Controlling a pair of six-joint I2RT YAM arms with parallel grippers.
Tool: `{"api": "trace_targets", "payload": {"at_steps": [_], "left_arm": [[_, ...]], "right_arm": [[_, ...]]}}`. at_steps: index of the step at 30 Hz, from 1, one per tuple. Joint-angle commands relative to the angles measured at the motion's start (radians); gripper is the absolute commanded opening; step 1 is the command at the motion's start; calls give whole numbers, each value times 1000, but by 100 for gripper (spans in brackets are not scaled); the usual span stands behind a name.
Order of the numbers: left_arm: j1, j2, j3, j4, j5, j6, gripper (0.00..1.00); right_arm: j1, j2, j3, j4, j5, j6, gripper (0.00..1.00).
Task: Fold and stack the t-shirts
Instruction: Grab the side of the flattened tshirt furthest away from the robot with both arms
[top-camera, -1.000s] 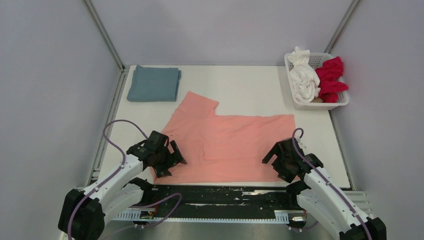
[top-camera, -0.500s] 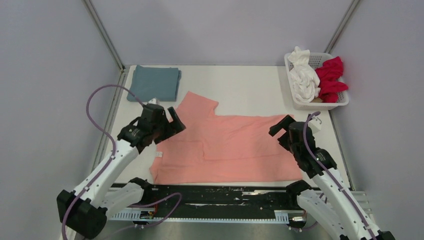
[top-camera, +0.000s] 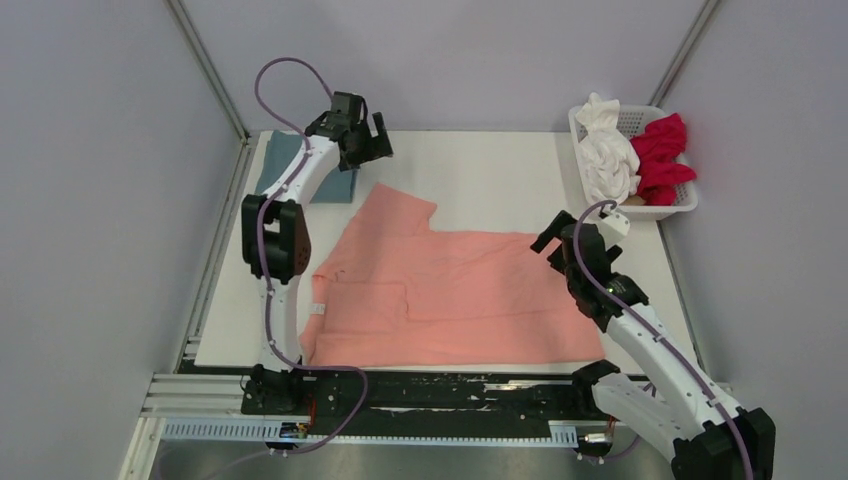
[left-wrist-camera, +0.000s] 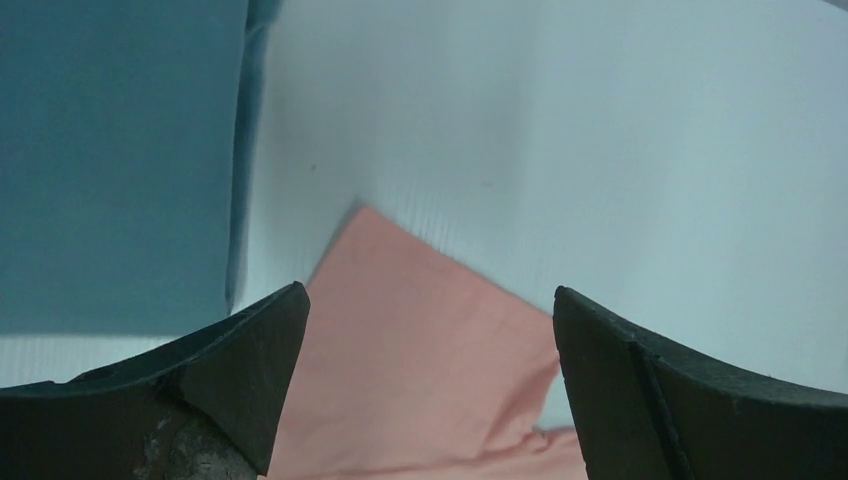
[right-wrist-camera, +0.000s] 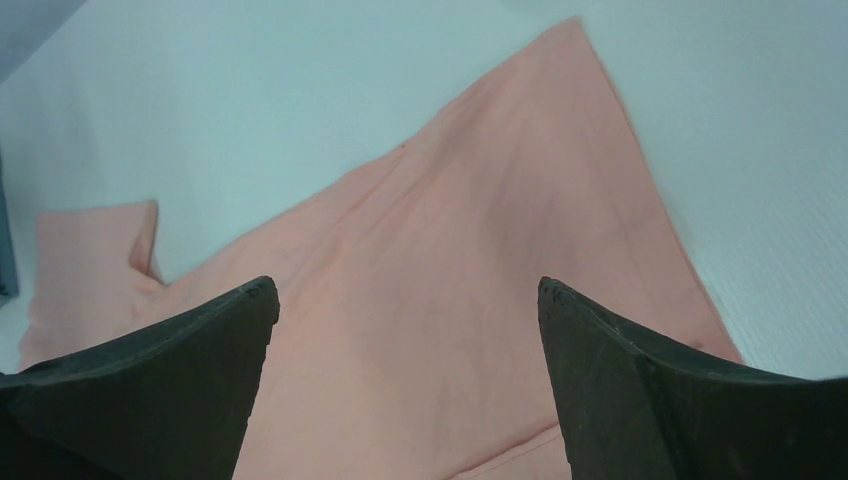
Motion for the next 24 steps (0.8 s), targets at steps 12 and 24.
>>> {"api": "trace_targets", "payload": {"at_steps": [12,24], "left_arm": [[39,328,246,-74,135,35,100],[-27,359,204,-132,153,63,100]], "right_arm": [[-3,142,-7,84,-81,-48,100],[-8,168,-43,98,-63,-27,100]]}}
